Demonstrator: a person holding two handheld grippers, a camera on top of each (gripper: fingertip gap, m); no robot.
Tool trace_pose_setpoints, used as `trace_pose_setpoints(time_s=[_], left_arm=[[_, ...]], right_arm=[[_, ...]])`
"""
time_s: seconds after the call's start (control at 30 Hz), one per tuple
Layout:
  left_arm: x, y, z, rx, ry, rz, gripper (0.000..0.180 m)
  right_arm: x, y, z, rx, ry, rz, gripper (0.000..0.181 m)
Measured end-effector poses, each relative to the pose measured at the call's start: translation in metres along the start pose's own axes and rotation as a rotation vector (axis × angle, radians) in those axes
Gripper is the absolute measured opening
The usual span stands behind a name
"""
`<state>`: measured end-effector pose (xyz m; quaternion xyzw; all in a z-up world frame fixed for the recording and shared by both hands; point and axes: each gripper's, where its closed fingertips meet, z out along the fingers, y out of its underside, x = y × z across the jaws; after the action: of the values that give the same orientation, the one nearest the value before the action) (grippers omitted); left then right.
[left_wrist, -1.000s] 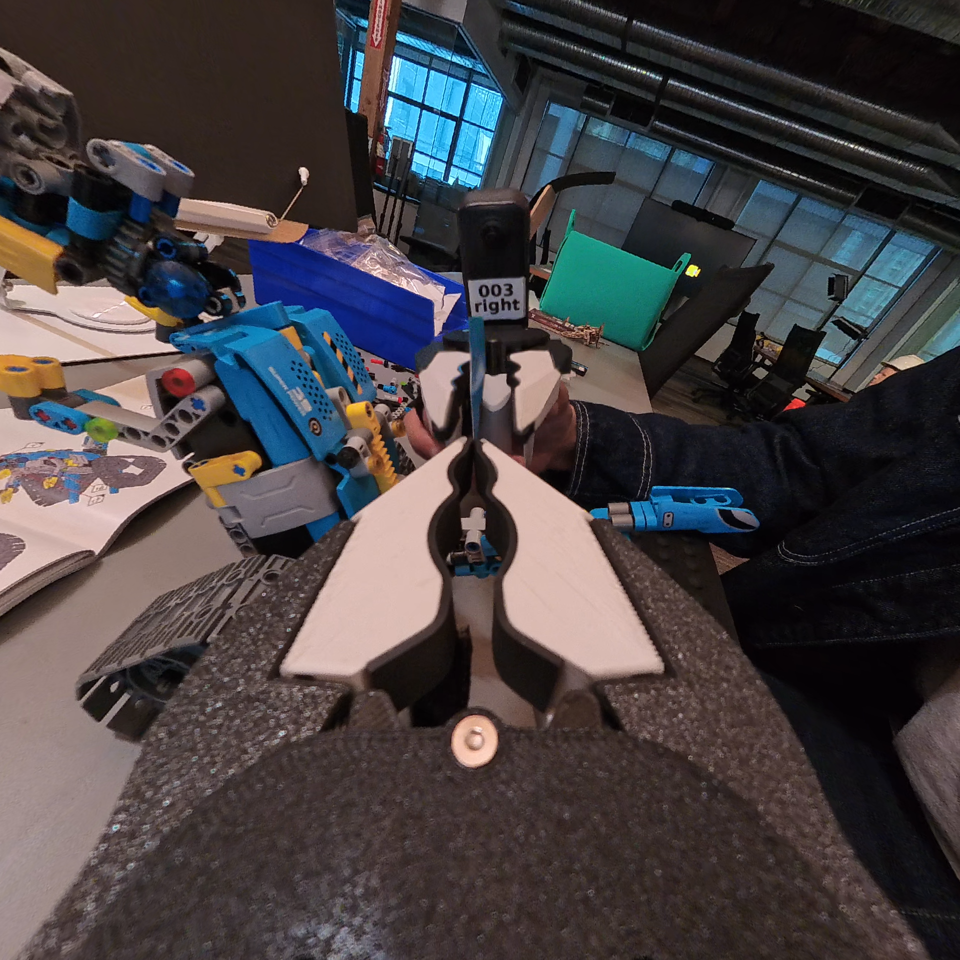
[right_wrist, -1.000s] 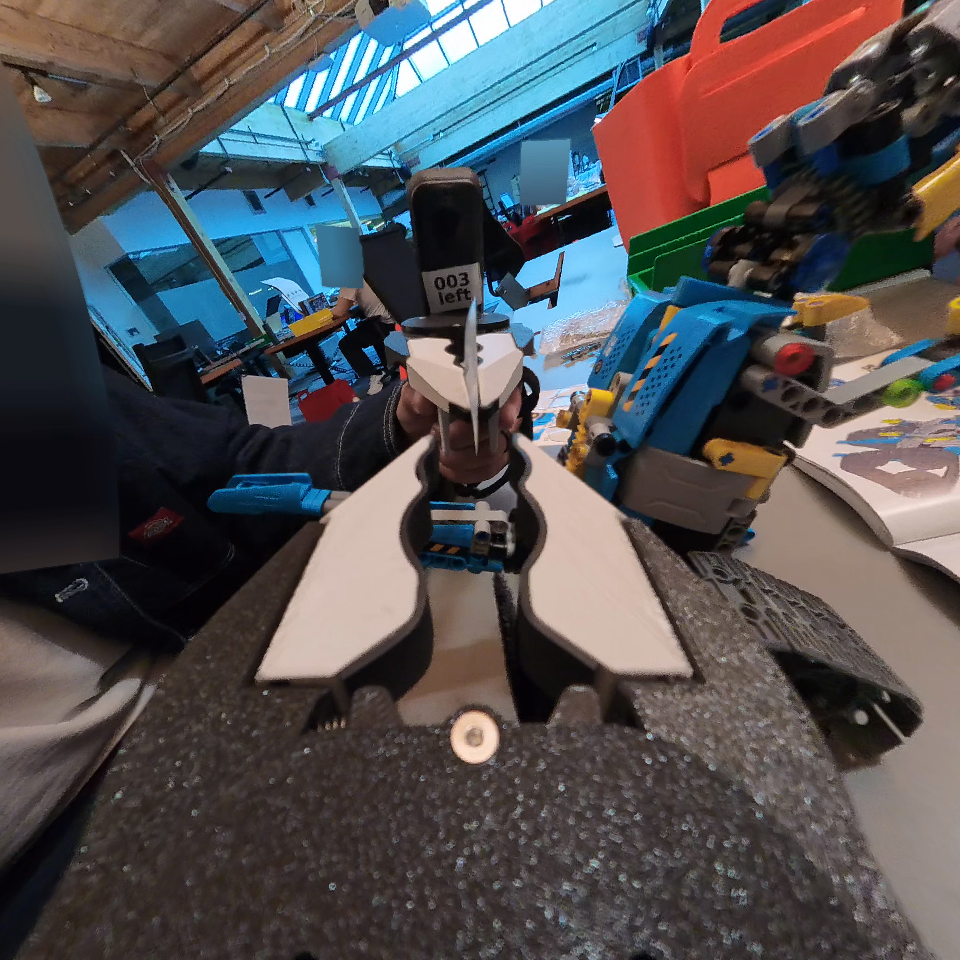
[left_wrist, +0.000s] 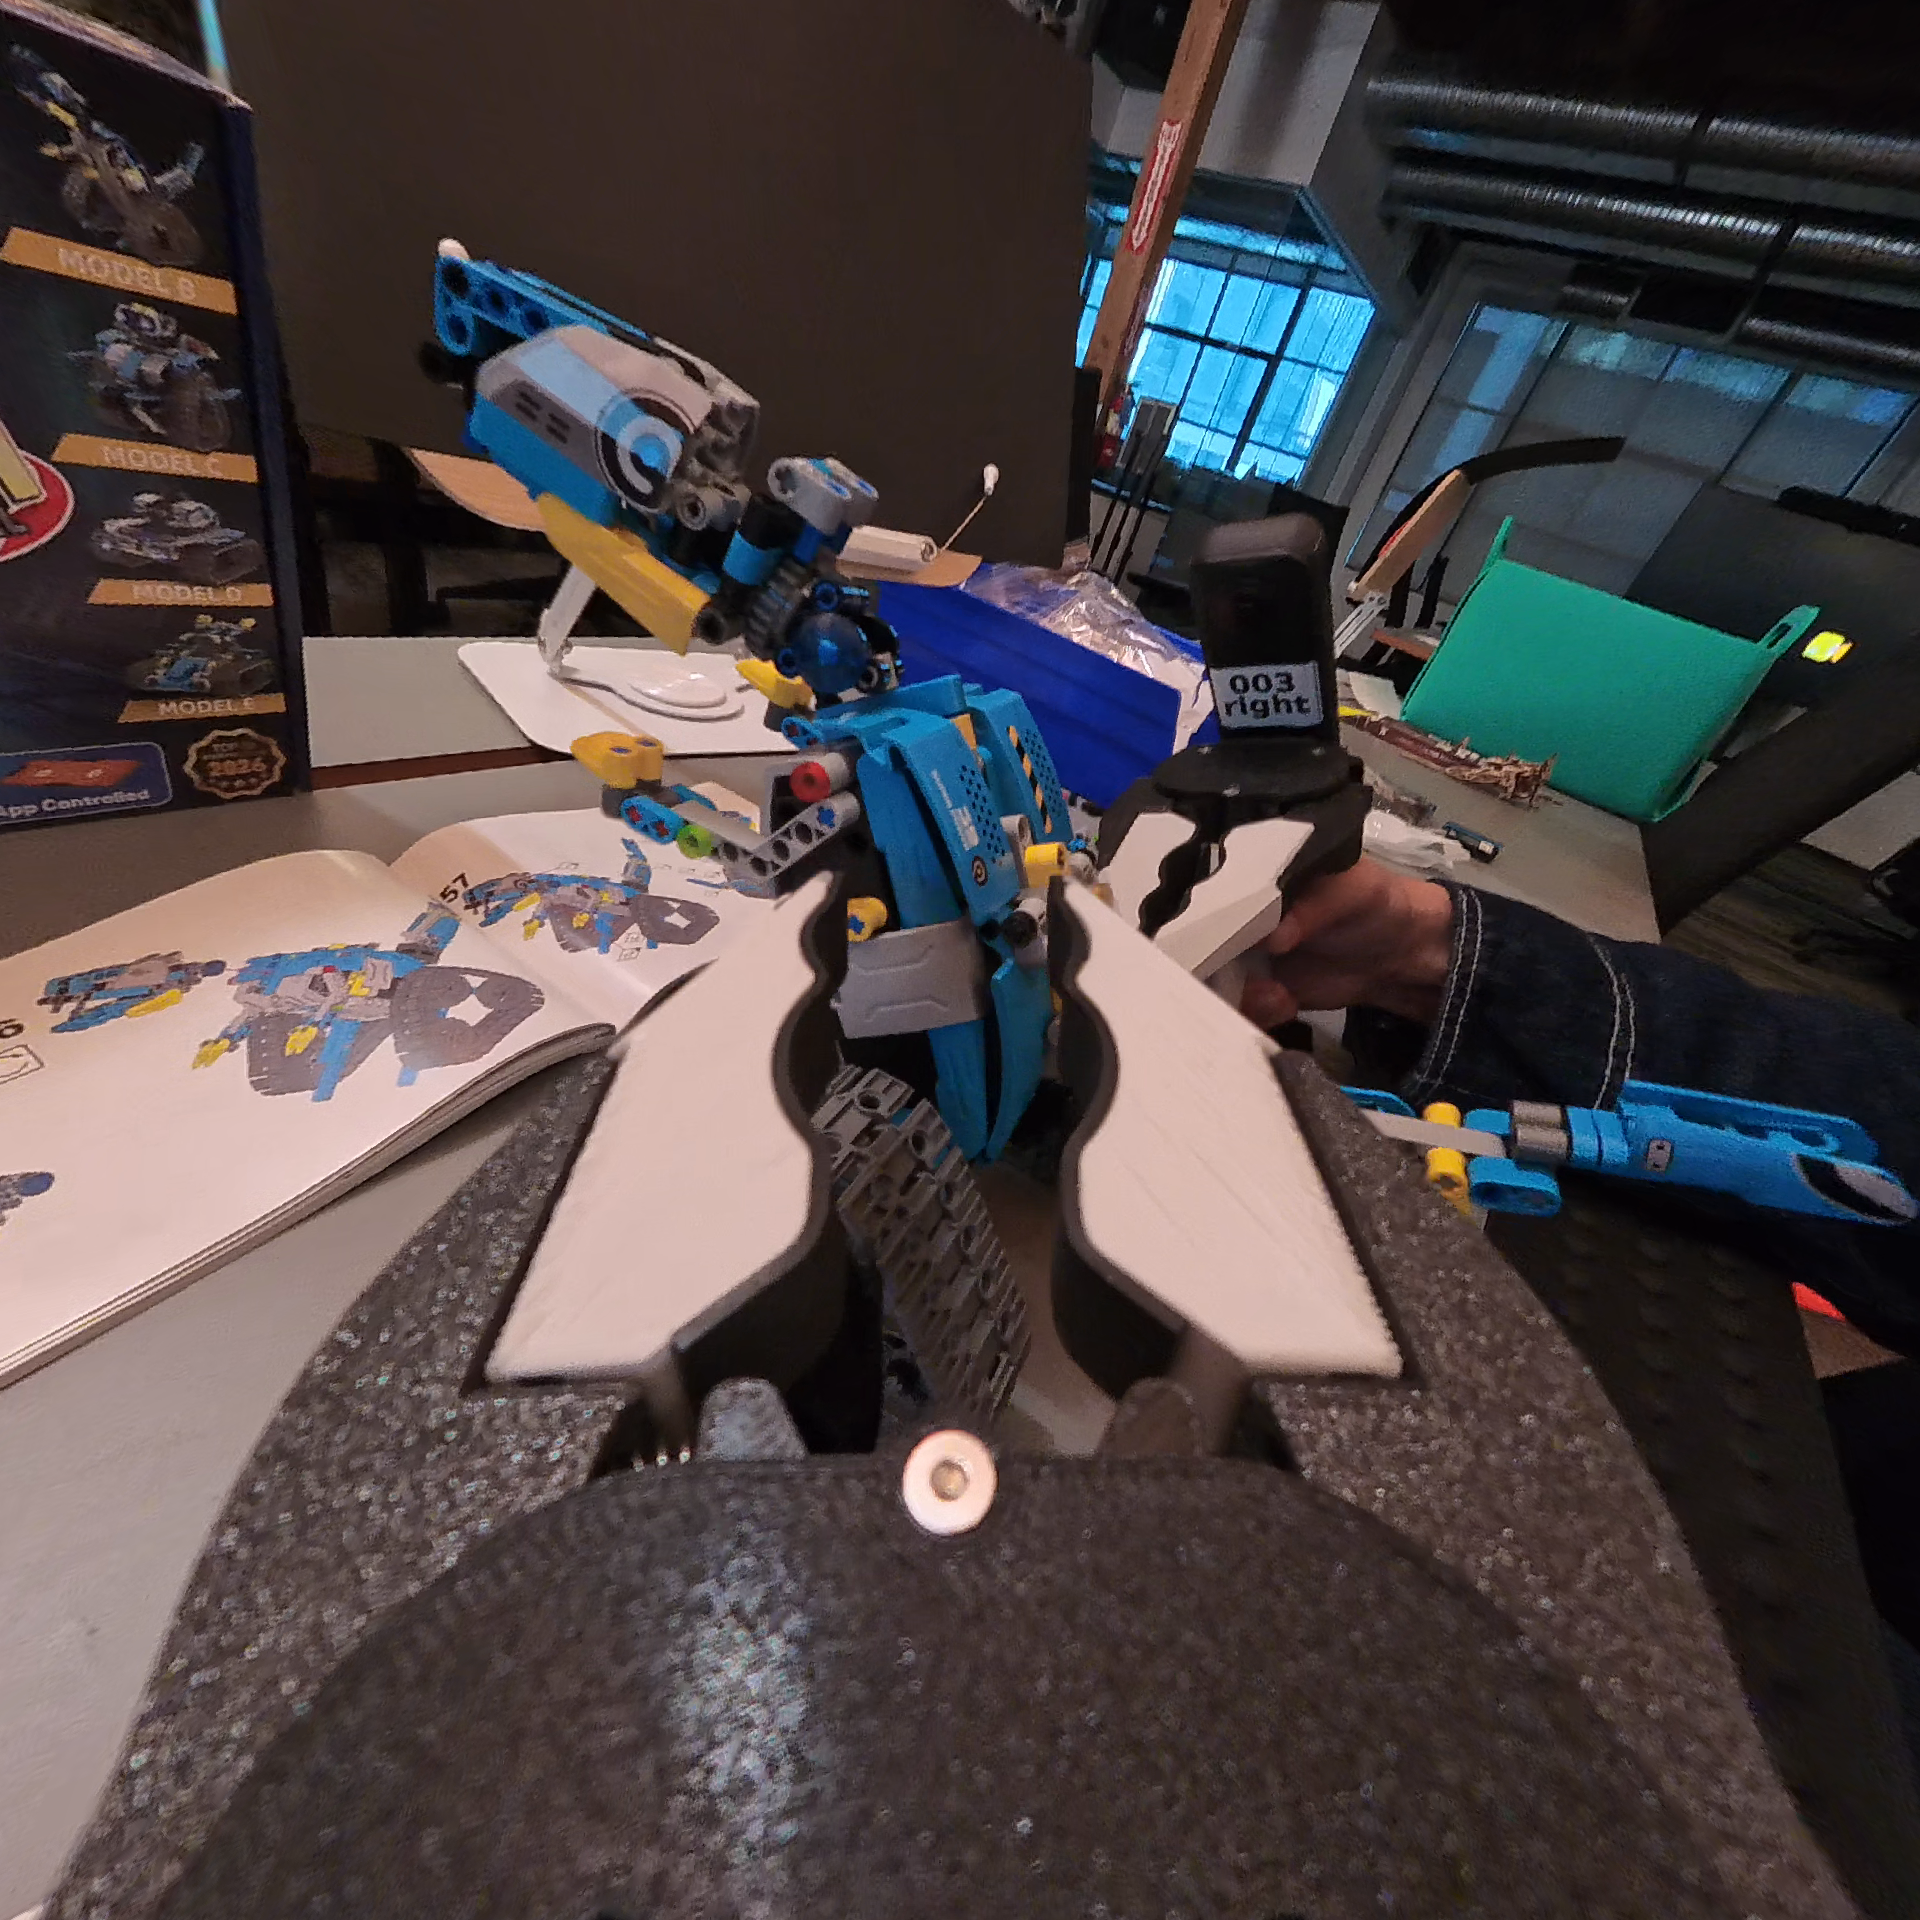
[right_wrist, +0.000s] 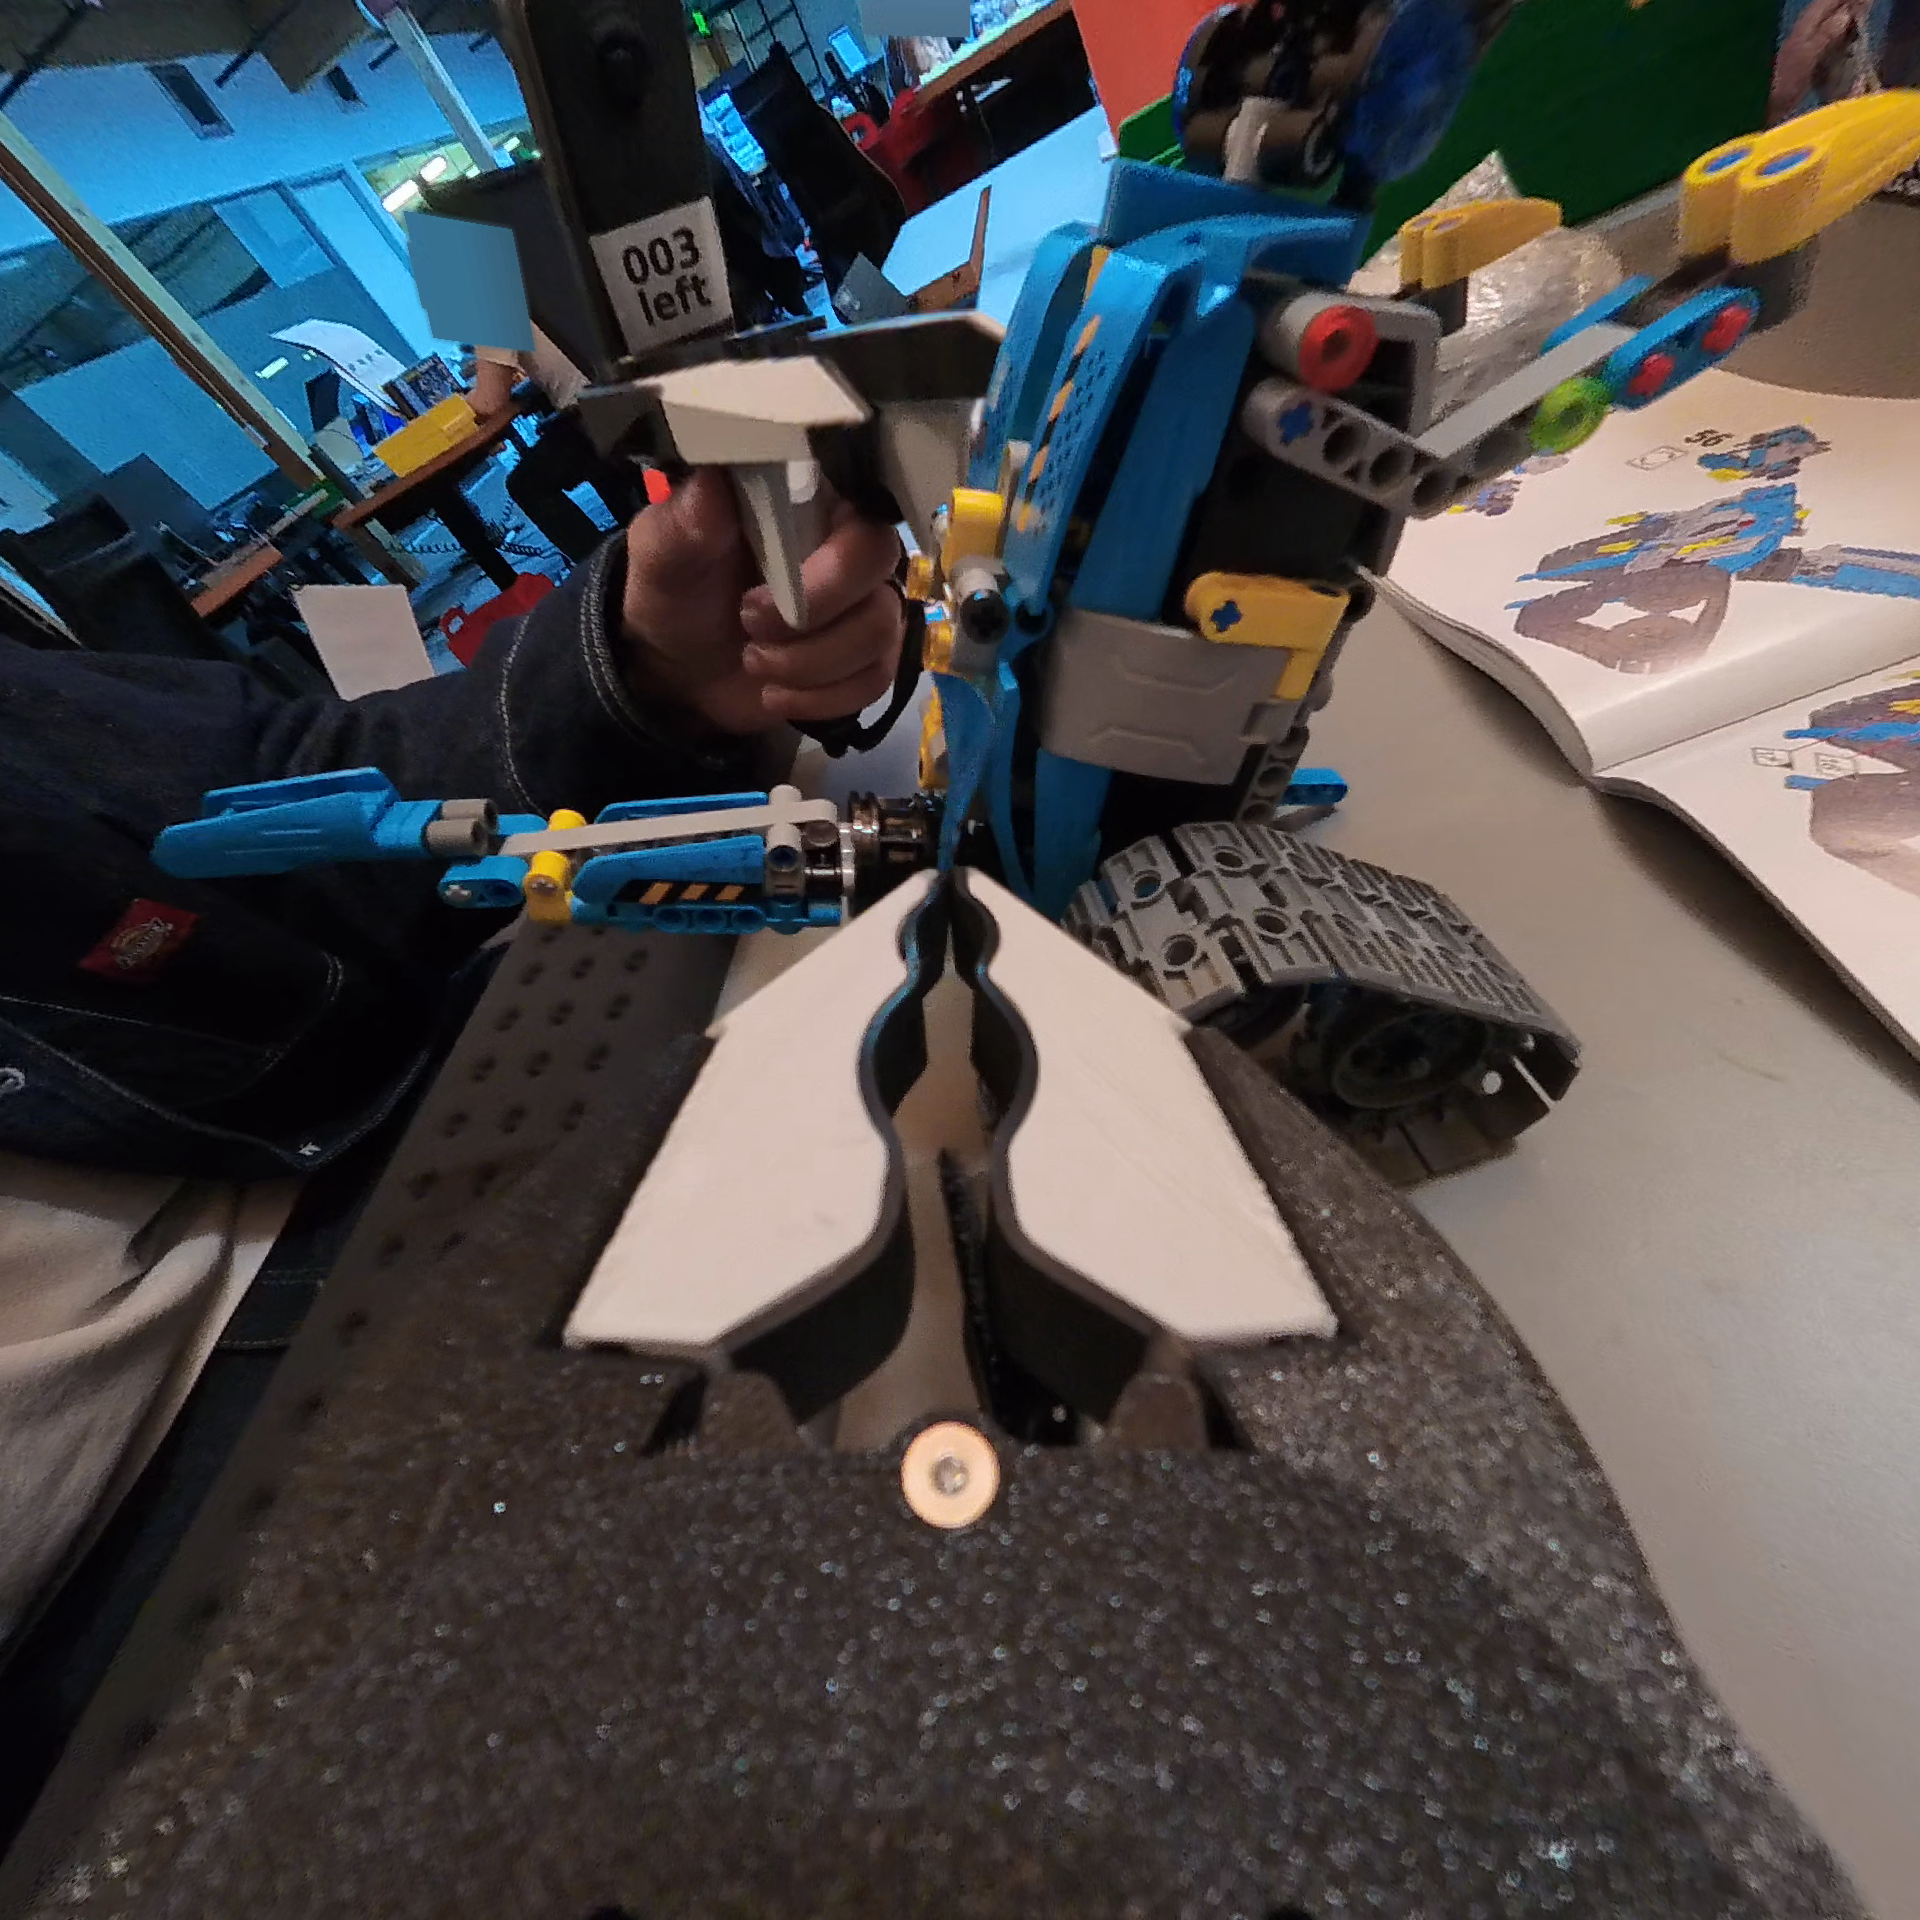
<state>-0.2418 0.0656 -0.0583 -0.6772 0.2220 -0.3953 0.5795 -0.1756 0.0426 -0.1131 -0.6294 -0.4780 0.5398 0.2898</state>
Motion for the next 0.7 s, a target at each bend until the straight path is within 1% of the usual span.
trace_pose_setpoints(time_s=[0.1,0.7], left_arm=[[0.0003,0.0034,0.0018,-0.018,-0.012,0.027,0.037],[0.0052,0.0113,0.0058,-0.059,0.004,0.044,0.037]], right_arm=[[0.0006,-0.0017,0.0004,0.01,0.007,-0.005,0.0],[0.001,0.0026,0.0054,-0.006,0.01,-0.013,0.0]])
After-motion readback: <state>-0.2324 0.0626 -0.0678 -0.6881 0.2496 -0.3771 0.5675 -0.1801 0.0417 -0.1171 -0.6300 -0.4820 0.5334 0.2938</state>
